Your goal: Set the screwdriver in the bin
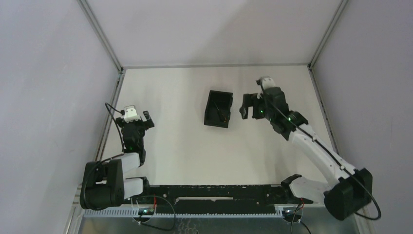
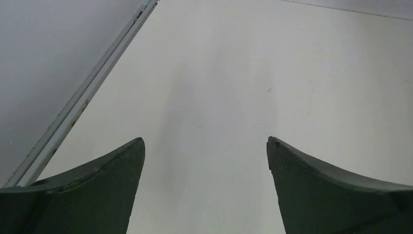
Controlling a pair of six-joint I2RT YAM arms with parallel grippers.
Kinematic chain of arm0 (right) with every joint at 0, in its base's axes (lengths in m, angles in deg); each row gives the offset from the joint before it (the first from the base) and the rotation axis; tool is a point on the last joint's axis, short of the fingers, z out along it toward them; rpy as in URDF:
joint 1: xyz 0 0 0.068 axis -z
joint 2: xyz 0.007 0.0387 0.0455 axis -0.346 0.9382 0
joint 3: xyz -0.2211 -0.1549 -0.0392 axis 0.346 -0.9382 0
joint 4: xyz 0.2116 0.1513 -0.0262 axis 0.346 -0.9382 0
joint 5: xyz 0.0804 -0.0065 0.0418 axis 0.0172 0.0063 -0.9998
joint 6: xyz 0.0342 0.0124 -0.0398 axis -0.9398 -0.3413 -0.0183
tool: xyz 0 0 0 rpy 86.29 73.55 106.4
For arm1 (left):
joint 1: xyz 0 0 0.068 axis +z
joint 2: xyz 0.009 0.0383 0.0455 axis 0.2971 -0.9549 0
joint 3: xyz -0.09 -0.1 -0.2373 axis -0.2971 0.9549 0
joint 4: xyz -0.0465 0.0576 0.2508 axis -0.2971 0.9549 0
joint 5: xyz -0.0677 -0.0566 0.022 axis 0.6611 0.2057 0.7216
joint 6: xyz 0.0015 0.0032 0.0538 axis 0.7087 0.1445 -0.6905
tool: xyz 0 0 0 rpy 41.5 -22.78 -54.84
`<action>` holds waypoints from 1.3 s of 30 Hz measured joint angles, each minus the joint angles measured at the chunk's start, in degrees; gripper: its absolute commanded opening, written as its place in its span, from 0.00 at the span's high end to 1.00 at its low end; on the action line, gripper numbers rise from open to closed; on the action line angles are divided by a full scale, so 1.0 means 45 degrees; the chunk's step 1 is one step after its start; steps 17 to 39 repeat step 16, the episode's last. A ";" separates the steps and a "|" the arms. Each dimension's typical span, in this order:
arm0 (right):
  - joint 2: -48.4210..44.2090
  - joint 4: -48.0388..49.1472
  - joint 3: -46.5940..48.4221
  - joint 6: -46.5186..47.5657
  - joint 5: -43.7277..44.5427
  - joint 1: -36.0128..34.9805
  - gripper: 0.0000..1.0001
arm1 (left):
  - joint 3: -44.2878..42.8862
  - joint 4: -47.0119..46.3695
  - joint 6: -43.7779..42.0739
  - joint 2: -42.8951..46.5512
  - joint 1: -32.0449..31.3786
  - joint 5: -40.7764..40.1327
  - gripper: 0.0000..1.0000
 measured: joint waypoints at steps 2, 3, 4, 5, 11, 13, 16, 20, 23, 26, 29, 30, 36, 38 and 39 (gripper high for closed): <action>-0.0991 0.0772 -0.1617 -0.0092 -0.0044 0.0554 0.00 | 0.0000 0.0000 0.0000 0.0000 0.0000 0.0000 0.00; -0.1404 0.1098 -0.2283 -0.0160 -0.0029 0.0787 0.00 | 0.0000 0.0000 0.0000 0.0000 0.0000 0.0000 0.00; -0.1846 0.1438 -0.3011 -0.0228 0.0019 0.1030 0.00 | 0.0000 0.0000 0.0000 0.0000 0.0000 0.0000 0.00; -0.2244 0.1826 -0.3696 -0.0296 0.0058 0.1258 0.00 | 0.0000 -0.0005 0.0000 0.0000 0.0000 0.0000 0.00; -0.3633 0.3682 -0.6751 -0.0622 0.0486 0.2021 0.00 | 0.0000 0.0000 0.0000 0.0000 0.0000 0.0000 0.00; -0.3628 0.4070 -0.7252 -0.0719 0.0602 0.2064 0.00 | 0.0000 0.0000 0.0000 0.0000 0.0000 0.0000 0.00; -0.3594 0.4629 -0.7621 -0.0821 0.0738 0.2084 0.00 | 0.0000 0.0000 0.0000 0.0000 0.0000 0.0000 0.00; -0.3594 0.4629 -0.7621 -0.0821 0.0738 0.2084 0.00 | 0.0000 0.0000 0.0000 0.0000 0.0000 0.0000 0.00; -0.3594 0.4629 -0.7621 -0.0821 0.0738 0.2084 0.00 | 0.0000 0.0000 0.0000 0.0000 0.0000 0.0000 0.00; -0.3594 0.4629 -0.7621 -0.0821 0.0738 0.2084 0.00 | 0.0000 0.0000 0.0000 0.0000 0.0000 0.0000 0.00; -0.3594 0.4629 -0.7621 -0.0821 0.0738 0.2084 0.00 | 0.0000 0.0000 0.0000 0.0000 0.0000 0.0000 0.00; -0.3594 0.4629 -0.7621 -0.0821 0.0738 0.2084 0.00 | 0.0000 0.0000 0.0000 0.0000 0.0000 0.0000 0.00; -0.3594 0.4629 -0.7621 -0.0821 0.0738 0.2084 0.00 | 0.0000 0.0000 0.0000 0.0000 0.0000 0.0000 0.00; -0.3594 0.4629 -0.7621 -0.0821 0.0738 0.2084 0.00 | 0.0000 0.0000 0.0000 0.0000 0.0000 0.0000 0.00; -0.3594 0.4629 -0.7621 -0.0821 0.0738 0.2084 0.00 | 0.0000 0.0000 0.0000 0.0000 0.0000 0.0000 0.00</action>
